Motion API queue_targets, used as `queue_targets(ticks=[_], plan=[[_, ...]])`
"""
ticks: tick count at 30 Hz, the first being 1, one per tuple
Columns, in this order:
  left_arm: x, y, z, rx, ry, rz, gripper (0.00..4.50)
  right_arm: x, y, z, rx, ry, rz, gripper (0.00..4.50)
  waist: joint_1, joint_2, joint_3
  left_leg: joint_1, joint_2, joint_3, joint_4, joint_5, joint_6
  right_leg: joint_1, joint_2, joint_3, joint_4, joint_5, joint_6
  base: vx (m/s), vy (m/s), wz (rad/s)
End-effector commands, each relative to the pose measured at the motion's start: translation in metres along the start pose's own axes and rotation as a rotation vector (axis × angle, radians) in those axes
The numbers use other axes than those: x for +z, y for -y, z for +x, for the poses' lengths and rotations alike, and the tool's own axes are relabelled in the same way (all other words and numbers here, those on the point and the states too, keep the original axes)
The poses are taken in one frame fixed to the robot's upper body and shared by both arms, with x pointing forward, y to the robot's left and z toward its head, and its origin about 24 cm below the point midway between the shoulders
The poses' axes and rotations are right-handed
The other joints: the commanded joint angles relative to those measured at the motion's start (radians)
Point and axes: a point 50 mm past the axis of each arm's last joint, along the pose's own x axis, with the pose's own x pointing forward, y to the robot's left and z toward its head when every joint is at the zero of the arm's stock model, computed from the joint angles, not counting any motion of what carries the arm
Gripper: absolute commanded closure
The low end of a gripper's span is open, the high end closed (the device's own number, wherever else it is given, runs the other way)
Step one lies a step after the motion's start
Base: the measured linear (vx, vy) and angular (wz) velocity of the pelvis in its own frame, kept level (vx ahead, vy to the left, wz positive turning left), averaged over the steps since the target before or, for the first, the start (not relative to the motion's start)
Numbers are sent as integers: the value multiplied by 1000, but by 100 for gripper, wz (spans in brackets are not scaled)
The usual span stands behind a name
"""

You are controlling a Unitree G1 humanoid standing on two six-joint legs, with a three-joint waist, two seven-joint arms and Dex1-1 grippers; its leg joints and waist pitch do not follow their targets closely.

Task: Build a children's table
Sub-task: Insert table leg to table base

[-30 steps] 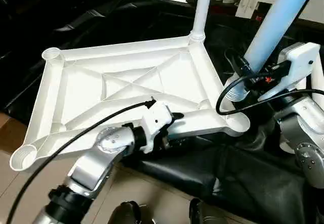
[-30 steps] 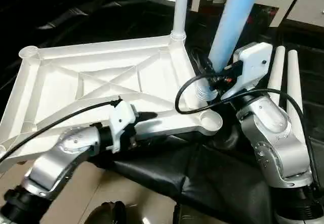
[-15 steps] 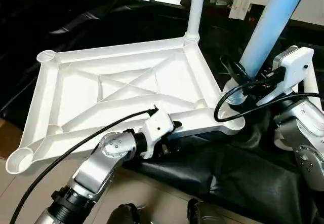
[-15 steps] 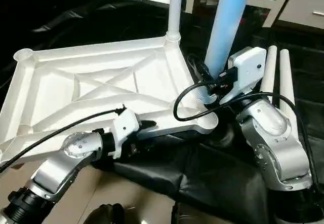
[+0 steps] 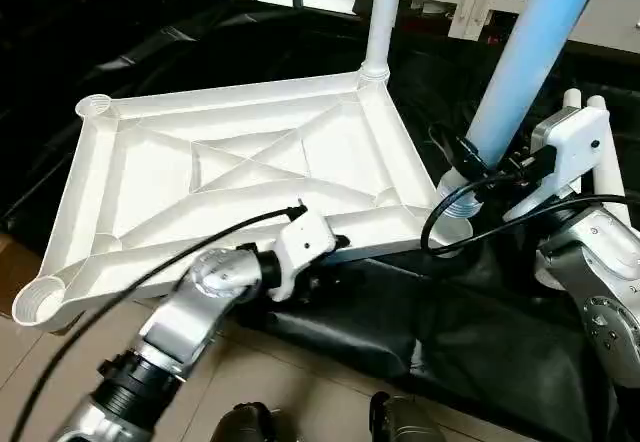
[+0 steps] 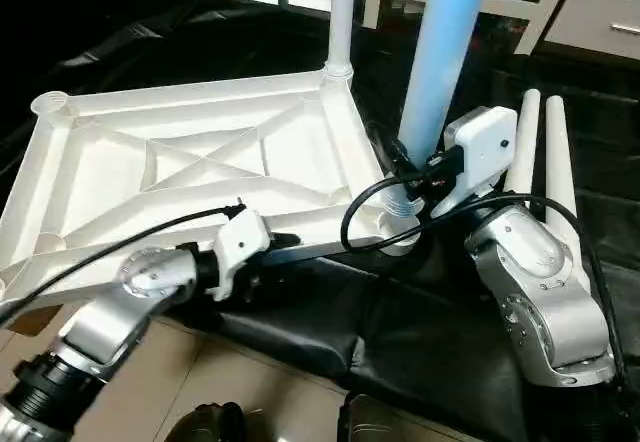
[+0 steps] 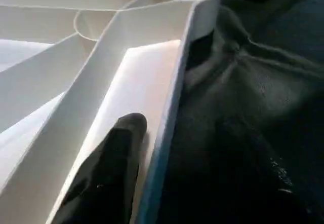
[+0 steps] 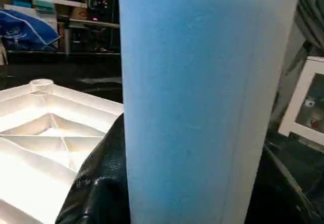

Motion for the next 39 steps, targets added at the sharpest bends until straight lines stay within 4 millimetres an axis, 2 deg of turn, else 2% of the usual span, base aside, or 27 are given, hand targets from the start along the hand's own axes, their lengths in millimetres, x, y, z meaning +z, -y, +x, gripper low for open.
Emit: queue_targets(ticks=[1,3,4,8,9,10,14,15,21,28,32,34,37,39], plan=[[0,-8,-5,-20,-40,21,233,8,1,0,11,22,-27,270,2,-20,-88,17,-3,-3,-68,-223,54,60,-16,18,-85,-356,-123,0,0,0],[2,-12,-6,-39,-65,46,242,8,1,1,17,23,-29,270,4,-19,-89,16,-3,-2,-67,-208,55,61,-16,18,-81,-329,-135,0,0,0],[1,-16,-8,-53,-108,82,266,9,1,2,28,22,-35,270,5,-20,-90,17,-2,-3,-67,-192,61,63,-17,19,-78,-302,-145,0,0,0],[1,-21,-8,-40,-135,103,276,9,0,3,36,22,-40,270,6,-16,-93,18,-1,-2,-64,-162,67,67,-17,20,-70,-237,-175,0,0,0],[2,-22,-7,-37,-136,104,299,9,0,3,37,23,-40,270,8,-15,-94,20,-1,-1,-64,-160,70,66,-17,21,-70,-226,-180,0,0,0],[2,-23,-6,-37,-131,103,308,9,0,3,38,23,-41,270,11,-13,-96,20,0,0,-62,-143,78,69,-17,21,-65,-187,-201,0,0,0],[7,-18,-2,-72,-85,113,326,9,-1,3,46,22,-44,270,19,-12,-97,19,0,0,-61,-127,95,71,-17,21,-61,-144,-226,0,0,0],[7,-17,-2,-76,-81,115,342,9,-1,3,46,22,-44,270,19,-12,-97,19,0,0,-61,-127,95,71,-17,21,-61,-144,-226,0,0,0],[6,-16,-1,-101,-94,135,361,9,0,2,47,19,-47,270,25,-13,-93,20,1,0,-64,-159,78,70,-20,22,-66,-203,-210,0,0,0],[-11,-16,-9,-148,-237,256,371,9,0,1,54,17,-51,270,24,-13,-94,19,1,-2,-66,-162,69,69,-21,22,-68,-222,-186,0,0,0],[-15,-22,-14,-77,-270,203,373,9,3,0,34,23,-1,270,21,-14,-94,19,1,0,-66,-160,66,70,-20,22,-64,-200,-206,0,0,0],[-14,-29,-14,3,-252,108,374,6,4,0,25,18,45,270,21,-13,-91,21,2,0,-66,-167,66,69,-21,23,-66,-210,-211,0,0,0],[-13,-36,-18,110,-227,-41,374,0,4,-3,20,1,96,270,20,-16,-89,19,0,-2,-68,-187,59,69,-23,22,-71,-262,-201,0,0,0],[-13,-36,-19,130,-222,-70,374,-2,4,-3,20,-3,103,270,12,-20,-88,11,-4,-4,-69,-194,50,74,-24,19,-75,-302,-186,0,0,0]])
